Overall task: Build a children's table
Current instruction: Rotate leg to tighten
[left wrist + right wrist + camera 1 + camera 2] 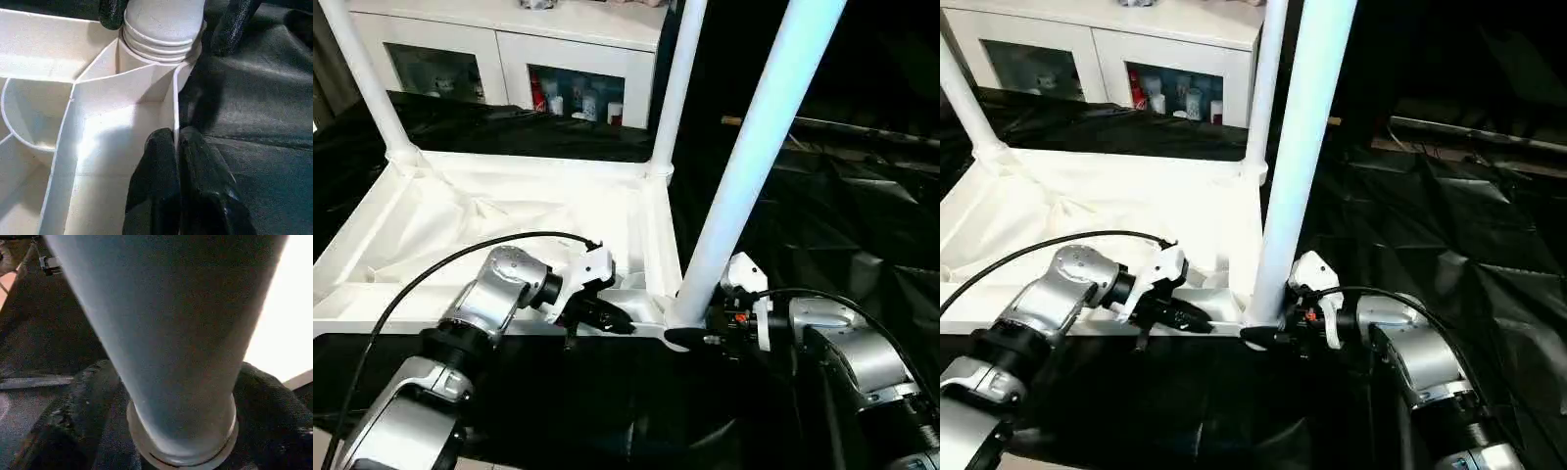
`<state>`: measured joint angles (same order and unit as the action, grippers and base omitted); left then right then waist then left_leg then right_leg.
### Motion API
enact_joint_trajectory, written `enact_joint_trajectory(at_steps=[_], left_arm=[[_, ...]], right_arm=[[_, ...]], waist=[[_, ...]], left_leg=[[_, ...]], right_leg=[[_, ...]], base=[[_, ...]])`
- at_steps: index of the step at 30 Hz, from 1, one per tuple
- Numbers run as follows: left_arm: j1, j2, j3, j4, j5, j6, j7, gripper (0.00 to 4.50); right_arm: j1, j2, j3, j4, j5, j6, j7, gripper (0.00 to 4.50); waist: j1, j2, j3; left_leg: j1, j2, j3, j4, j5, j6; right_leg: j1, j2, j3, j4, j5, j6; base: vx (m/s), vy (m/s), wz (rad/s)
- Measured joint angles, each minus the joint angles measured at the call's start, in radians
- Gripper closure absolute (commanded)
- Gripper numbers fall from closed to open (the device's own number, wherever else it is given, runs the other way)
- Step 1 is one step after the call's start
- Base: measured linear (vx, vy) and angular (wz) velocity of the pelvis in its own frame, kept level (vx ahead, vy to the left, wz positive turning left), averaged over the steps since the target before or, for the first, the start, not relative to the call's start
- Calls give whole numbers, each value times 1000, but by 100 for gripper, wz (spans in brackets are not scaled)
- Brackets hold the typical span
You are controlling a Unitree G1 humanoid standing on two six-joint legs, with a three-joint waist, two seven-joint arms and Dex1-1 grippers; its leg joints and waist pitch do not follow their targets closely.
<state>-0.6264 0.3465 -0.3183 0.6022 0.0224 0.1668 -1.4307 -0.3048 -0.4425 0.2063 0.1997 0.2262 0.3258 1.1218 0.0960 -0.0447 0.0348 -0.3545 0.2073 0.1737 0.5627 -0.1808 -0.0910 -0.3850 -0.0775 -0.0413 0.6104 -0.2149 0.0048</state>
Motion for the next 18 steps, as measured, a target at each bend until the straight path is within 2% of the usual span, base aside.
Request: enact_joint_trajectory(at_steps=[4, 7, 8, 13, 18], left_arm=[[5, 5, 0, -10, -3, 7, -6, 450], [7, 7, -1, -11, -4, 8, -10, 450], [8, 8, -1, -13, -4, 9, -10, 450], [9, 1, 1, -12, 3, 0, 31, 450], [-45, -74, 33, 91, 46, -8, 242, 450]], right_arm=[[-1, 3, 0, 0, 3, 11, 0, 146], [-2, 3, -1, 0, 7, 18, 0, 147], [-2, 3, -1, 0, 7, 19, 0, 178], [-2, 31, -10, 16, 2, 18, -36, 192], [-61, 165, -100, 152, -25, 10, -315, 195]], waist=[[0, 0, 0], [2, 0, 0], [2, 0, 0], [2, 0, 0], [-10, -1, -1]], left_leg=[[0, 0, 0, 0, 0, 0], [0, 0, 0, 1, 0, 0], [0, 0, 0, 1, 0, 0], [0, 0, 0, 2, 0, 0], [5, 0, 0, 2, 0, -1]], right_leg=[[0, 0, 0, 0, 0, 0], [0, 0, 0, 0, 0, 0], [0, 0, 0, 0, 0, 0], [0, 0, 0, 1, 0, 0], [2, 0, 2, 2, 4, -2]], base=[[0, 0, 0], [0, 0, 0], [0, 0, 0], [0, 0, 0], [0, 0, 0]])
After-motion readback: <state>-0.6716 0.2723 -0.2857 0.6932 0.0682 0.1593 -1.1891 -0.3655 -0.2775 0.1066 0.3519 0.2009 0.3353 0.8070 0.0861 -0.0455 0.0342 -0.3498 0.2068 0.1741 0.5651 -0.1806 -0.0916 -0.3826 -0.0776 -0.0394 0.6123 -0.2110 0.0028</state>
